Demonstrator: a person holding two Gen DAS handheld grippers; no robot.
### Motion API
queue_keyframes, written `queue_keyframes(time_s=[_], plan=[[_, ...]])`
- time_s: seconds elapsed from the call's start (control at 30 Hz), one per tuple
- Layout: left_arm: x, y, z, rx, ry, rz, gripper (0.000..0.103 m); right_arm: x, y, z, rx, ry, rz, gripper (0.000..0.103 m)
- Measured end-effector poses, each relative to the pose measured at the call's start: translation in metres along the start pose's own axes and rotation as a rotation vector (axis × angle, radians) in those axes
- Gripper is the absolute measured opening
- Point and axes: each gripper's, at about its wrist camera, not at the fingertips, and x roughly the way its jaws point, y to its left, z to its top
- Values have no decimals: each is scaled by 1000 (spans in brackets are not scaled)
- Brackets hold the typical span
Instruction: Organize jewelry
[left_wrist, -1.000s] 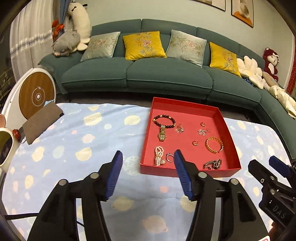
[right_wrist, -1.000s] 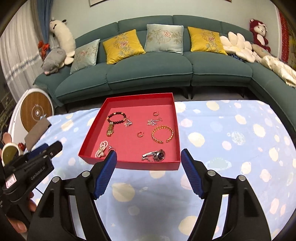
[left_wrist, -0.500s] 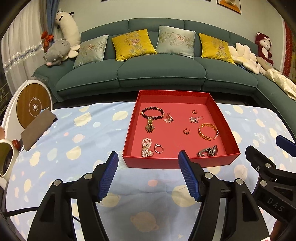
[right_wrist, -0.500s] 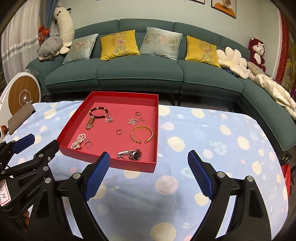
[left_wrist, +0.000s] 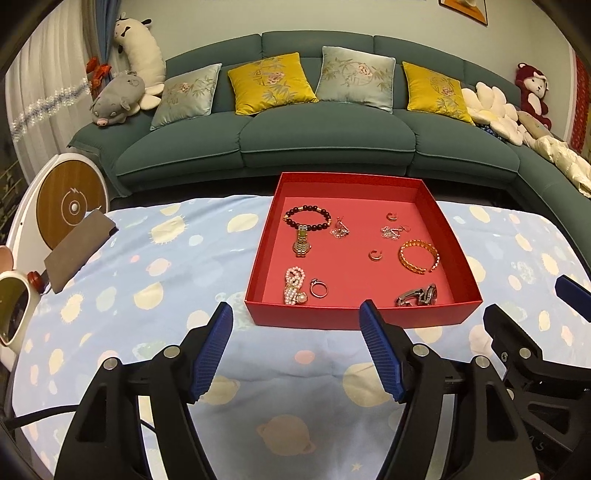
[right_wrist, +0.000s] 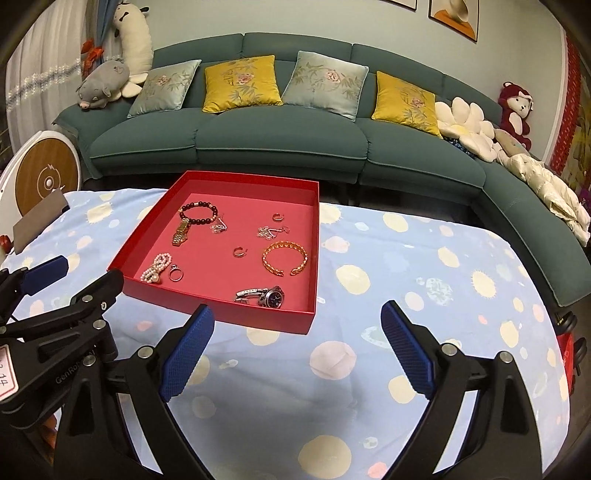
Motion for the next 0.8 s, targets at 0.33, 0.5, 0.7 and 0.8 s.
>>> queue_keyframes(time_s=[0.33, 0.5, 0.7, 0.8], plan=[[1, 2, -1, -10, 7, 7, 68, 2, 2, 0, 9, 5, -2, 89], [0, 1, -1, -11, 8, 13, 68, 2, 2, 0, 9, 5, -2, 89], [0, 2, -1, -8, 5, 24, 68, 2, 2, 0, 8, 5, -3, 89], [-1, 2, -1, -10, 4, 28, 68, 2, 2, 0, 9, 5, -3, 89]])
